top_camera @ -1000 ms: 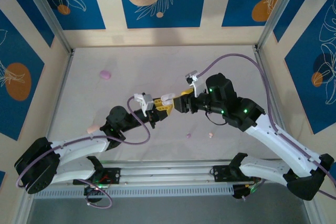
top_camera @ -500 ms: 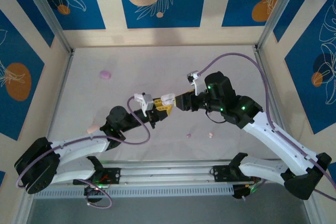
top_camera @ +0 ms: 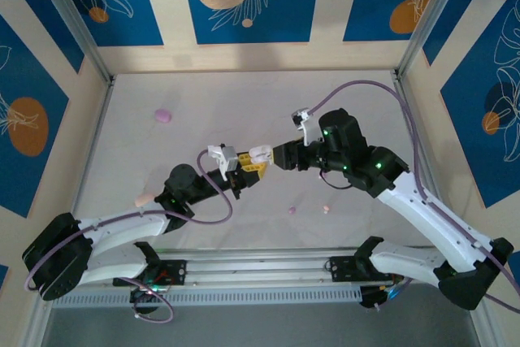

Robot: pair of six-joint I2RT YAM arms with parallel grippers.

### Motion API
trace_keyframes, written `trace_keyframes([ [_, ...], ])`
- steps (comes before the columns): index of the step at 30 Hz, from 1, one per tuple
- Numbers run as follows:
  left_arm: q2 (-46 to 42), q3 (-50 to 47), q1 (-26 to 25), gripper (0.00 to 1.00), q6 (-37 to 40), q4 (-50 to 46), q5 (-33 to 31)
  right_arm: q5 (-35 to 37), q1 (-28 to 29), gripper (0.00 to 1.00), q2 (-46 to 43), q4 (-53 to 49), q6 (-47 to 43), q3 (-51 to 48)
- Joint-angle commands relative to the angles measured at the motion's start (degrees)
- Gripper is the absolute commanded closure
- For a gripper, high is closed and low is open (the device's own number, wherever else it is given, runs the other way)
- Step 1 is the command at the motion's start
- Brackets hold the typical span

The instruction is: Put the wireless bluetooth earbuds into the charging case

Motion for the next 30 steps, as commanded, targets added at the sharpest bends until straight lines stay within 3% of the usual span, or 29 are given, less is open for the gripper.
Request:
trace_keyframes([
  [1,-1.97,0.99,-0.80,0.82,2.08,1.16,-0.48,2.19,-3.65,0.49,-2.31,0.47,4.00,0.23],
  [3,-2.83,0.51,-0.80,0.82,2.57,0.67,-1.01,2.43,-7.95,0.49,-1.85,-0.98,6.65,-1.19],
  [7,-4.89,-0.05,-0.80,0.82,3.92,-1.09,-1.81,-4.06,-17.98,0.50,1.00,-1.90,9.29,-4.90],
  [11,-6.96,-0.60,-0.80,0.82,4.62,-2.53,-2.44,-11.77,-23.92,0.49,9.79,-3.46,5.74,-5.42],
  [19,-10.85,-1.38,-0.80,0.82,5.34,-5.15,-3.62,-10.97,-23.09,0.49,35.39,-10.86,-3.82,5.45],
  [30,-14.08,-2.03,-0.80,0.82,5.54,-8.18,-4.42,-13.04,-21.85,0.49,51.41,-9.61,-4.80,13.75],
])
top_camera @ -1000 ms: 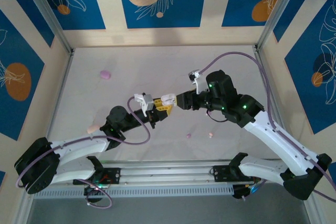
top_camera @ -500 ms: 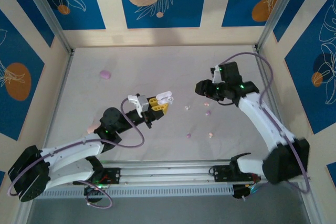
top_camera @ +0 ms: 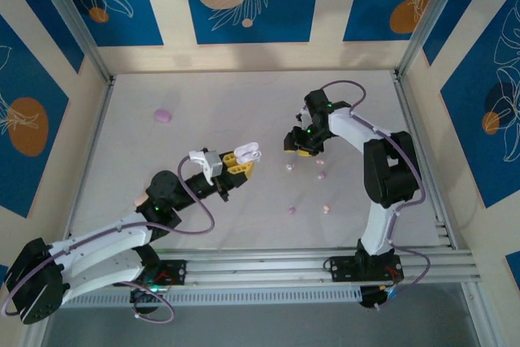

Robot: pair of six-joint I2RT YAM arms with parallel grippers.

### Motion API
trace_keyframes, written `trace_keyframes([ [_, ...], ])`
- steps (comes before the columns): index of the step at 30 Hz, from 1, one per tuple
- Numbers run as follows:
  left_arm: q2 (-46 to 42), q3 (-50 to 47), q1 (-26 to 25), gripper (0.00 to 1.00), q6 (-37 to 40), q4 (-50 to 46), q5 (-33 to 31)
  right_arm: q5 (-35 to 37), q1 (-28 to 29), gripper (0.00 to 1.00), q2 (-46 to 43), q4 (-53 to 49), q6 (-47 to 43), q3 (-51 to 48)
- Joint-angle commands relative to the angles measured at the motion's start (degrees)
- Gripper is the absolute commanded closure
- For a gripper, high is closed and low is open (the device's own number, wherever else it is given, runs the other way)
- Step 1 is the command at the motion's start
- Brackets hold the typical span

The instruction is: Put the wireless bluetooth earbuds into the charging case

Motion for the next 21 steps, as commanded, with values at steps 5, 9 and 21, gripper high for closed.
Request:
trace_keyframes([
  [5,-0.68,-0.54,-0.70,0.82,0.70,0.21,-0.77,-3.77,1.18,0.49,5.12,-0.56,-1.14,2.60],
  [9,-0.54,-0.45,-0.73,0.82,0.52,0.39,-0.60,-3.43,1.40,0.50,6.97,-0.99,-1.47,3.77],
  [21,-0.62,-0.63,-0.80,0.82,0.43,0.39,-0.64,-2.60,2.02,0.51,9.97,-3.67,-2.75,5.13],
])
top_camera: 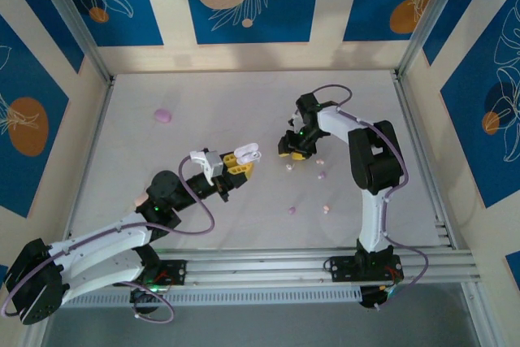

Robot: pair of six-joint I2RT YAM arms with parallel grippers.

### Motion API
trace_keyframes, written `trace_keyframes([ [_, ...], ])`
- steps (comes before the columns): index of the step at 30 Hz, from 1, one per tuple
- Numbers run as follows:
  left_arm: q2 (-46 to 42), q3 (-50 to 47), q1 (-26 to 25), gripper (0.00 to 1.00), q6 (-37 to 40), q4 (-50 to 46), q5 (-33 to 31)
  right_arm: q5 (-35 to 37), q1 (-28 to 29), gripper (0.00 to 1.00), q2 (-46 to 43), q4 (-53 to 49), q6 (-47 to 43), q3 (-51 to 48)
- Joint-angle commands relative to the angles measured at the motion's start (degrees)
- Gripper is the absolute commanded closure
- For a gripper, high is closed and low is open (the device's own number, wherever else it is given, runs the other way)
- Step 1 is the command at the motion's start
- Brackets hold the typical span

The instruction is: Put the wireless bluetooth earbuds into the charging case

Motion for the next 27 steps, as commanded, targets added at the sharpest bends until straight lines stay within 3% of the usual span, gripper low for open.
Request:
trace_keyframes([
  [1,-0.54,-0.54,-0.78,0.82,0.46,1.44,-0.47,-0.52,0.77,0.52,0.48,-2.85,-1.02,0.08],
  [27,1.21,-0.17,-0.86,0.82,-0.64,3.11,0.45,0.91,2.84,0.53,-9.80,-4.51,-1.62,-9.31],
])
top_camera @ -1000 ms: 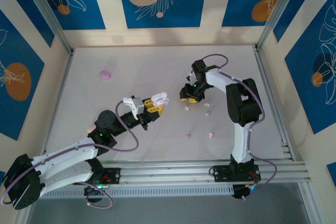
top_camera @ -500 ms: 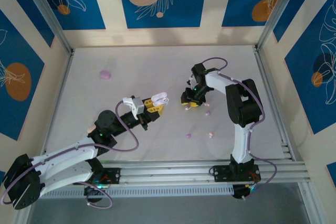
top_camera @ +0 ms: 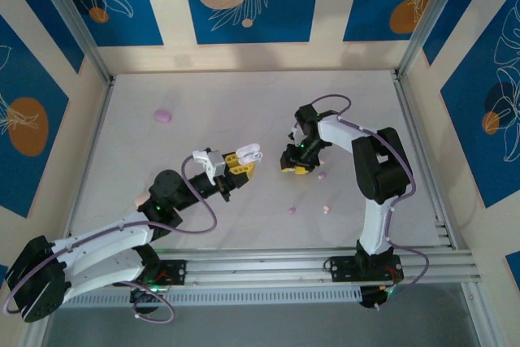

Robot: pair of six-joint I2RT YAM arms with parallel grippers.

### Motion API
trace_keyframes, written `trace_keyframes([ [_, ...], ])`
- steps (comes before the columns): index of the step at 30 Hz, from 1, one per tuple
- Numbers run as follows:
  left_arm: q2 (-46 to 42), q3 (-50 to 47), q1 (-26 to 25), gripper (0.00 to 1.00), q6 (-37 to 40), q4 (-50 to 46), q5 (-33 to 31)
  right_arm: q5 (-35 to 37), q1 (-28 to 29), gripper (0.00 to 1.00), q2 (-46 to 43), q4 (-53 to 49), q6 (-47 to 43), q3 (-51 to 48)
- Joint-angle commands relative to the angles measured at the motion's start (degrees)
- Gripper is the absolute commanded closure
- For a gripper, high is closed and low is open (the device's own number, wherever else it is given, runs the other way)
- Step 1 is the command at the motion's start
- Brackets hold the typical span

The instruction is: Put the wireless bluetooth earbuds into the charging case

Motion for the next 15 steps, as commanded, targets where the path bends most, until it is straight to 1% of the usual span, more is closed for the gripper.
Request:
trace_keyframes([
  [1,-0.35,-0.10,-0.86,0.82,-0.42,2.52,0.46,1.16,0.54,0.53,-3.63,-1.87,-0.41,-0.44],
  [3,-0.54,-0.10,-0.86,0.82,-0.43,2.25,0.46,4.60,0.45,0.53,-4.19,-2.03,-0.21,0.16],
  [5,-0.58,-0.10,-0.86,0.82,-0.34,2.23,0.37,6.34,0.37,0.52,-3.96,-1.90,-0.39,1.06],
  [15,-0.61,0.07,-1.04,0.82,-0.49,2.21,0.41,2.24,0.01,0.52,2.02,-0.34,-1.17,4.73],
])
